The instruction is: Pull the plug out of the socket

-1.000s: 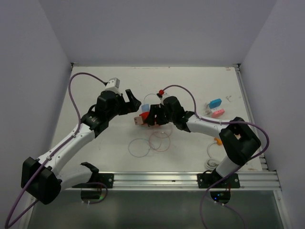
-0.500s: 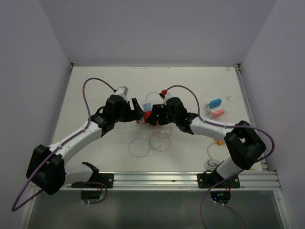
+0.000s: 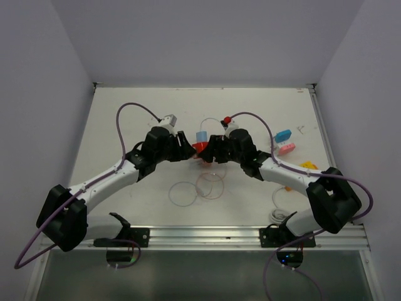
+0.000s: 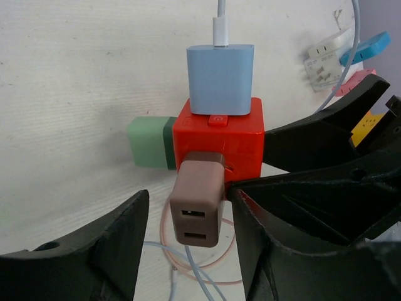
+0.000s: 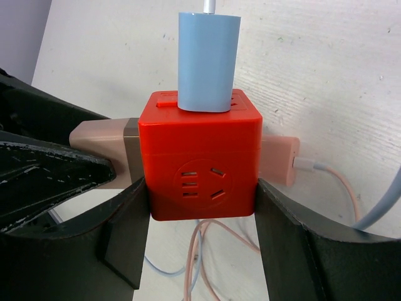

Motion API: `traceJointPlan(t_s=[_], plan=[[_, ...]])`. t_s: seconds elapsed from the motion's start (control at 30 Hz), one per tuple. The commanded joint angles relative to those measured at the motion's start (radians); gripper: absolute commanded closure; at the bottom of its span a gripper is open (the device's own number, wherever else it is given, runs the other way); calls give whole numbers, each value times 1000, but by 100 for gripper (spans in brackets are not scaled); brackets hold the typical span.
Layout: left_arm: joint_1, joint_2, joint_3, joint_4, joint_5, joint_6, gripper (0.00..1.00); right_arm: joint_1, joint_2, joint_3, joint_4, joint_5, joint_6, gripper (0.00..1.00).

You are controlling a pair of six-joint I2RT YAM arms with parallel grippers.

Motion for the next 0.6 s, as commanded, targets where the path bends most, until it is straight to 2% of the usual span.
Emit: traceJointPlan(t_s=[0.0, 0.3, 0.43, 0.5, 0.53, 0.57], plan=[[-14, 1, -30, 127, 5, -18, 44, -4, -63, 1, 125, -7, 13, 100], [-48, 27, -16, 161, -21, -8, 48, -5, -62, -9, 132, -13, 10, 100], [-67, 28, -3, 138, -61, 12, 64, -7, -57, -10, 128, -9, 8, 100], [-67, 19, 1, 132, -70, 19, 76, -7, -54, -12, 131, -9, 6, 100], [-68, 15, 1, 123, -70, 23, 86, -8, -52, -16, 131, -9, 5, 100], [-68, 12, 2, 120, -70, 25, 90, -11, -49, -16, 132, -9, 5, 100]])
